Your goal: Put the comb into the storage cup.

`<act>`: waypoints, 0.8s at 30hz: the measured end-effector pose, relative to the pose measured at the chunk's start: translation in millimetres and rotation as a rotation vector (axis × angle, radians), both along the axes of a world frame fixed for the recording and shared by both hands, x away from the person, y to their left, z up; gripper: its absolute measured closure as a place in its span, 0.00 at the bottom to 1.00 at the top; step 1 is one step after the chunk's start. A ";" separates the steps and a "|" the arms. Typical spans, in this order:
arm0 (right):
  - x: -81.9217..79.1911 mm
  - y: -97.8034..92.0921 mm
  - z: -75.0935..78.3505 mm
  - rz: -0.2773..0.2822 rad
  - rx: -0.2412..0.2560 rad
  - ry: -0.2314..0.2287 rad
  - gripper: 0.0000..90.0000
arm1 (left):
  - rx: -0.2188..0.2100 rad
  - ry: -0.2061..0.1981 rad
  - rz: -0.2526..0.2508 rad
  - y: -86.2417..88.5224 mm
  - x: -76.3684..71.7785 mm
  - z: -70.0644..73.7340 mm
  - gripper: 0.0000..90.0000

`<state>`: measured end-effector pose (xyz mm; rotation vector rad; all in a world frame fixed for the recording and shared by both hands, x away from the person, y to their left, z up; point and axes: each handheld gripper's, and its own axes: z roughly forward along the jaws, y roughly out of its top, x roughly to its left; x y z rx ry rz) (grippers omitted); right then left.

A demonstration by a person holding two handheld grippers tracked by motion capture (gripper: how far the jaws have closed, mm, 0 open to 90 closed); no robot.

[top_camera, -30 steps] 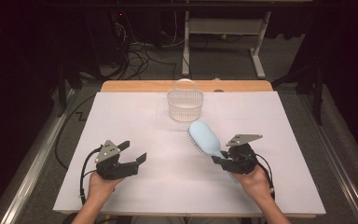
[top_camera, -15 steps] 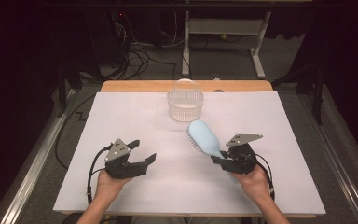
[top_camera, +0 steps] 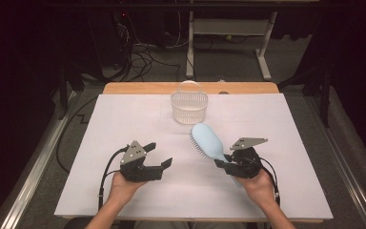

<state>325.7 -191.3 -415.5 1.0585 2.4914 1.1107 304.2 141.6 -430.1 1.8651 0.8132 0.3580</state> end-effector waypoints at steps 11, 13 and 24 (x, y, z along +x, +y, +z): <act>-0.7 1.4 -0.1 0.005 0.007 0.005 0.78 | 0.003 0.008 -0.057 -20.4 4.1 -1.2 0.21; -0.8 2.3 -0.3 0.005 0.007 0.008 0.78 | 0.004 0.011 -0.063 -22.6 4.7 -1.5 0.21; -3.8 7.1 1.4 0.012 0.007 -0.004 0.78 | -0.002 0.016 -0.101 -33.0 6.6 0.7 0.21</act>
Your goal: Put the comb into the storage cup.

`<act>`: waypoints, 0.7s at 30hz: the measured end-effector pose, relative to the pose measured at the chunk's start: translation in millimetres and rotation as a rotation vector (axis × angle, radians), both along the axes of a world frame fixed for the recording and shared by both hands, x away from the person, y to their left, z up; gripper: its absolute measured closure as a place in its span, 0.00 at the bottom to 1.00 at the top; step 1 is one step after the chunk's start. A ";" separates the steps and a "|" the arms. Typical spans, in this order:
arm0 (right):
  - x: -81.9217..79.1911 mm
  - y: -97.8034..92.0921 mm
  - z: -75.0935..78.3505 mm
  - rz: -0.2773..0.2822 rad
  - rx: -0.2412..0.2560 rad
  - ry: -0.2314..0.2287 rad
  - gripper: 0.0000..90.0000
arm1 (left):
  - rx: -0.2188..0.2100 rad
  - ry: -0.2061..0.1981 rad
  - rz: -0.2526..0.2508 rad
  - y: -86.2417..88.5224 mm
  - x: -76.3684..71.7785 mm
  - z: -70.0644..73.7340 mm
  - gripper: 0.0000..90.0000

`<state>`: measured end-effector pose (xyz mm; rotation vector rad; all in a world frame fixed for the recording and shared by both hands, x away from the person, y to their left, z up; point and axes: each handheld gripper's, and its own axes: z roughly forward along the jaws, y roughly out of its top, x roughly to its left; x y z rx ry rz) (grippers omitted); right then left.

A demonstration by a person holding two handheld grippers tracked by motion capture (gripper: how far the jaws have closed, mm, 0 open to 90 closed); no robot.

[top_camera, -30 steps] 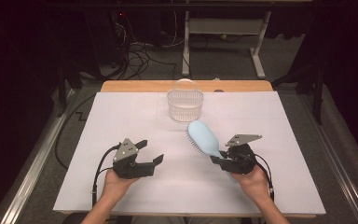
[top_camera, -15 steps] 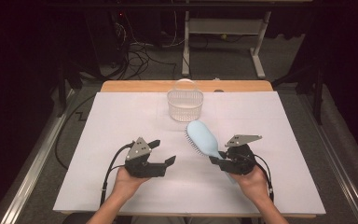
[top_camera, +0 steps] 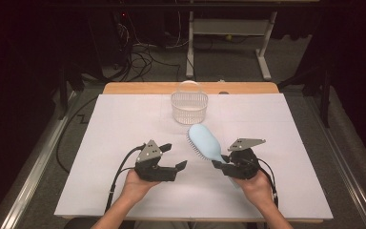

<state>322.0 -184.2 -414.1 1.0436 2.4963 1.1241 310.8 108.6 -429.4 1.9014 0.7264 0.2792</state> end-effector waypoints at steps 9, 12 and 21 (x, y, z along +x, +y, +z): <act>-2.7 3.2 1.3 0.015 0.003 -0.011 0.78 | -0.004 0.013 -0.026 -10.4 2.7 -1.8 0.20; -3.9 5.1 2.0 0.018 0.001 -0.013 0.78 | -0.006 0.008 -0.032 -14.1 2.8 -1.5 0.20; -6.6 10.4 3.0 0.037 -0.002 -0.022 0.78 | 0.002 0.017 -0.059 -22.0 3.6 -2.2 0.20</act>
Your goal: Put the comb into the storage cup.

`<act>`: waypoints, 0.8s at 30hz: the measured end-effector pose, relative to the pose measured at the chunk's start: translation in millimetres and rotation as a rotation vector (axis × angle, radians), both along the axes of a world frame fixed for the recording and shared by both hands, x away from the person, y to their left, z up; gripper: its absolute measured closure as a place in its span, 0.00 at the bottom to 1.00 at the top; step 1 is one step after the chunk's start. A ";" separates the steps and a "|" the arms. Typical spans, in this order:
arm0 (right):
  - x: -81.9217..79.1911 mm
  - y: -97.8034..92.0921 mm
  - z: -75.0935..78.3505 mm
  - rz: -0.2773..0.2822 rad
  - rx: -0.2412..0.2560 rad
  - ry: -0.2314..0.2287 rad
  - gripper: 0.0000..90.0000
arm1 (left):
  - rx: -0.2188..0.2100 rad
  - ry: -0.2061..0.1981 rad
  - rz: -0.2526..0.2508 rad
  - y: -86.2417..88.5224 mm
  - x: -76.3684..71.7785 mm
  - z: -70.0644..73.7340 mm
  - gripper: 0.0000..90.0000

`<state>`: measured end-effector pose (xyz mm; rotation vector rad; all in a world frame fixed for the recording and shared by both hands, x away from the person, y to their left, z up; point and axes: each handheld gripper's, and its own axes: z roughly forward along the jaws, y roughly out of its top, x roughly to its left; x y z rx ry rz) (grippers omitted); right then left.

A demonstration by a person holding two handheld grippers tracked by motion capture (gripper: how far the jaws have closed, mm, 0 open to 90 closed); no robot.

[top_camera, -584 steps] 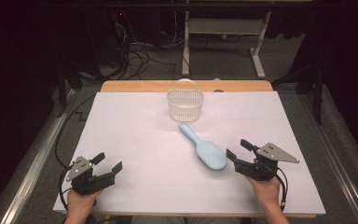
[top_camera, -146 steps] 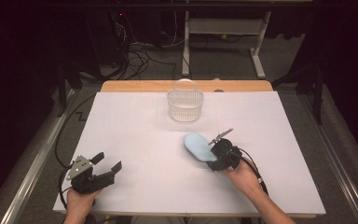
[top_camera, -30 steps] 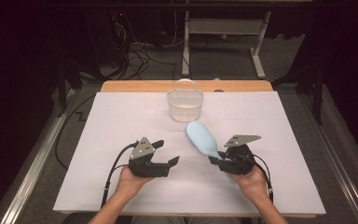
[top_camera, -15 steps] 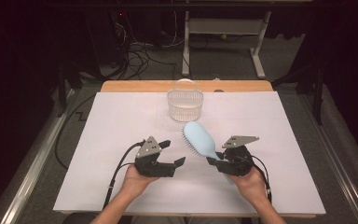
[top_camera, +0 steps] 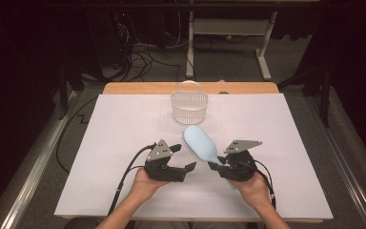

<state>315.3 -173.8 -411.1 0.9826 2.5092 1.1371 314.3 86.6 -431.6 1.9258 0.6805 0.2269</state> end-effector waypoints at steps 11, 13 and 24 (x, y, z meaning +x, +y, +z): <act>-1.0 7.6 0.6 0.024 0.002 -0.014 0.78 | 0.011 0.024 -0.021 -0.4 -0.9 -1.7 0.20; -1.9 8.8 1.0 0.029 -0.002 -0.015 0.78 | 0.003 0.026 -0.024 -1.3 -1.3 -1.7 0.20; -3.0 15.9 -4.6 0.056 -0.004 -0.009 0.78 | -0.002 0.044 -0.033 -4.0 -0.5 -4.0 0.20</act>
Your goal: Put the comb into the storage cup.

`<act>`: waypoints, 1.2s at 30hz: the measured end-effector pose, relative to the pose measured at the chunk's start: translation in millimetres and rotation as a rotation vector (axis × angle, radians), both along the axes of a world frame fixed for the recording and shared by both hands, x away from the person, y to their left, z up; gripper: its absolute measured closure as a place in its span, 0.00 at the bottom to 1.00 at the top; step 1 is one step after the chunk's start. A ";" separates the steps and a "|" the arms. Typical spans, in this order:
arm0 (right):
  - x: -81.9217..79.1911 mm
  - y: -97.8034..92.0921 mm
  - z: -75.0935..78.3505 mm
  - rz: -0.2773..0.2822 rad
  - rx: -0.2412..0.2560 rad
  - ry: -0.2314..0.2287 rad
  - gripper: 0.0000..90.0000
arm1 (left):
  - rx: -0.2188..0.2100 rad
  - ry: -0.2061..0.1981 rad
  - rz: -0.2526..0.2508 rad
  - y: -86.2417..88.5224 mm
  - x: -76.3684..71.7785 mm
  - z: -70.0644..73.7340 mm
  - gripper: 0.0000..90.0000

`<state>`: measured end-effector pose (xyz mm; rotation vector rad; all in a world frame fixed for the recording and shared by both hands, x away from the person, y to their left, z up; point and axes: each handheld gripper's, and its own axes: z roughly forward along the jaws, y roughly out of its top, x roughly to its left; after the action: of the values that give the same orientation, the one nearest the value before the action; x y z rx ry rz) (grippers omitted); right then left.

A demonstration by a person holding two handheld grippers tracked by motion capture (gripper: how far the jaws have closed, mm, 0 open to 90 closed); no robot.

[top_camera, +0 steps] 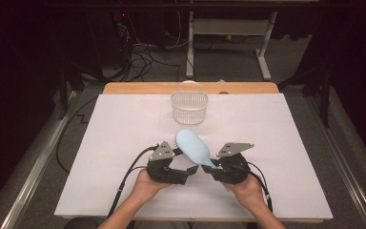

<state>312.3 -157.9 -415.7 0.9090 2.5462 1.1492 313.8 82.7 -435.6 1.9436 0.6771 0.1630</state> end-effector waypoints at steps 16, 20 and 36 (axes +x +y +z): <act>-0.9 9.8 -5.0 0.016 -0.011 -0.011 0.78 | -0.024 0.023 0.016 1.1 1.7 0.7 0.20; -2.2 13.4 -6.1 0.024 -0.024 -0.018 0.78 | -0.020 0.034 0.013 1.0 2.7 -0.1 0.21; -6.2 22.9 -8.9 0.037 -0.048 -0.030 0.78 | -0.019 0.042 0.033 -0.7 1.2 0.5 0.21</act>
<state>306.1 -135.1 -424.7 0.8304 2.5657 1.0978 315.0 82.0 -435.0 1.9234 0.7361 0.1359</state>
